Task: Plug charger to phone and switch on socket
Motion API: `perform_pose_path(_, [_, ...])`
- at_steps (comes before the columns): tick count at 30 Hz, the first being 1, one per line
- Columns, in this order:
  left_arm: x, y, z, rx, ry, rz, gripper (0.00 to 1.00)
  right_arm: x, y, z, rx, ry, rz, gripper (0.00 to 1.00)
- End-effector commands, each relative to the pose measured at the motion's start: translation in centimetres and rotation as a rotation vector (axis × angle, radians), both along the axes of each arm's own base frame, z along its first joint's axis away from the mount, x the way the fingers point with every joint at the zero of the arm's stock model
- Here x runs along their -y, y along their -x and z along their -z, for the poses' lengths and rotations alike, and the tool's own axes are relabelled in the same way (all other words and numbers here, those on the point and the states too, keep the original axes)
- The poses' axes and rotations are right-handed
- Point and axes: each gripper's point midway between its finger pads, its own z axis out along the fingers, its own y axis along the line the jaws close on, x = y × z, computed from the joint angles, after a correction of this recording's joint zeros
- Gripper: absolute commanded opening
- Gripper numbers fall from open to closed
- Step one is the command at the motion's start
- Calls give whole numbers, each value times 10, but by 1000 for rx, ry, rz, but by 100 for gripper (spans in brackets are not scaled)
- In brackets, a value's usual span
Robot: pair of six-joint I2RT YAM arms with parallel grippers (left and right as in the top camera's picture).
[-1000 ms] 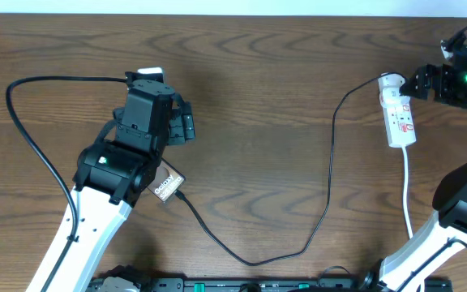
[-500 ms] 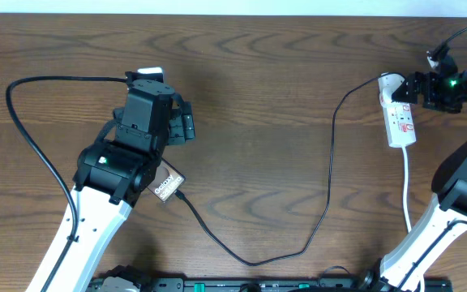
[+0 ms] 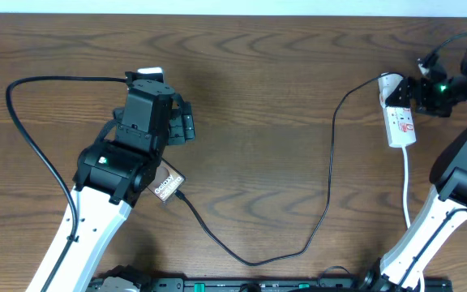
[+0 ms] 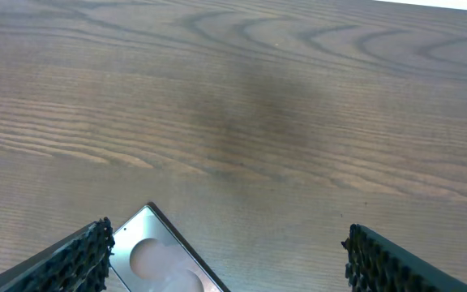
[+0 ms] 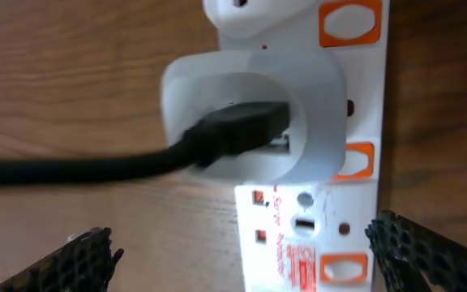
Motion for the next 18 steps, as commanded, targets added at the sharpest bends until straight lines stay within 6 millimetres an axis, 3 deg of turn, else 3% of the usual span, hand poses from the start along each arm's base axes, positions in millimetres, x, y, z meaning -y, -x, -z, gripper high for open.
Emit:
perform_pose_path(1, [-1, -1, -9, 24, -5, -7, 89, -6, -7, 3, 27, -14, -37, 98])
perform_pose_path(9, [-1, -1, -9, 24, -5, -7, 89, -1, -21, 3, 87, 15, -42, 99])
perform_pose_path(18, [-1, -1, -9, 24, -5, -7, 89, -6, -22, 2, 90, -19, -35, 99])
